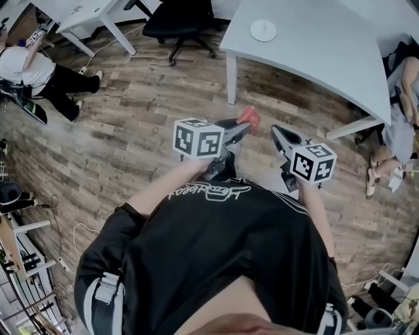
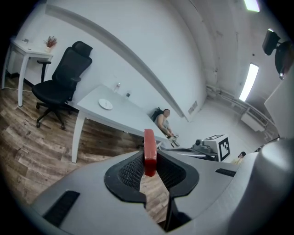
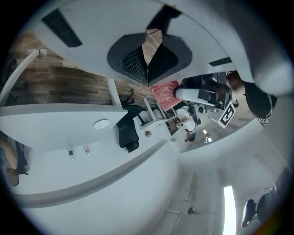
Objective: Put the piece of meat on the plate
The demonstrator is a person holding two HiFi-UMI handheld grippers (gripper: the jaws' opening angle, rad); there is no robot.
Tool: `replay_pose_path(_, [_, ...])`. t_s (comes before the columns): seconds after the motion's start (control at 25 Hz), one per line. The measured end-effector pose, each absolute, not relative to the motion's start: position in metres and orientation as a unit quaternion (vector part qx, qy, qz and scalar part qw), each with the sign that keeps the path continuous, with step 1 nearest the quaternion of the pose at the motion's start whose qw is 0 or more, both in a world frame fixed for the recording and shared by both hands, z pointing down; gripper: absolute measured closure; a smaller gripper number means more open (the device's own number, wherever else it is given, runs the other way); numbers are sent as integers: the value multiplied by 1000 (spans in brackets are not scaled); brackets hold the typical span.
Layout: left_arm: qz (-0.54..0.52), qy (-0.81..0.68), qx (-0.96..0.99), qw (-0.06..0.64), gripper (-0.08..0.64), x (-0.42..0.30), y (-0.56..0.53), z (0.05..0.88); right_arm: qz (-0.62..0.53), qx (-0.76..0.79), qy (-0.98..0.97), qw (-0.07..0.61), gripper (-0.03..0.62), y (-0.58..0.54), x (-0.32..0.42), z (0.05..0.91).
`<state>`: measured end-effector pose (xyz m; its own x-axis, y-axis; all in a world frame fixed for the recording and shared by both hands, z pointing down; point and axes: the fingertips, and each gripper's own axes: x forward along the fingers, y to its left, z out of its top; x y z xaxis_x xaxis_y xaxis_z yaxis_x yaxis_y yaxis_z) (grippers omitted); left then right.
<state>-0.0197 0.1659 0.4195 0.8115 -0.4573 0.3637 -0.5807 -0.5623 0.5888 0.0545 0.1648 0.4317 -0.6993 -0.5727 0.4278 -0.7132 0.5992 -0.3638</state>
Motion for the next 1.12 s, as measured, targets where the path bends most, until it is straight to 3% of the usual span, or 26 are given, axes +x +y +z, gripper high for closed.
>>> replay_pose_path(0.68, [115,-256,880,383,479,-29,-67,424,300,398,-855,146,583,-58,45,434])
replay_pose_path(1.12, [121,-244,883,383,479,-34,-136,429,305,421,-845,123,583,-127,48,433])
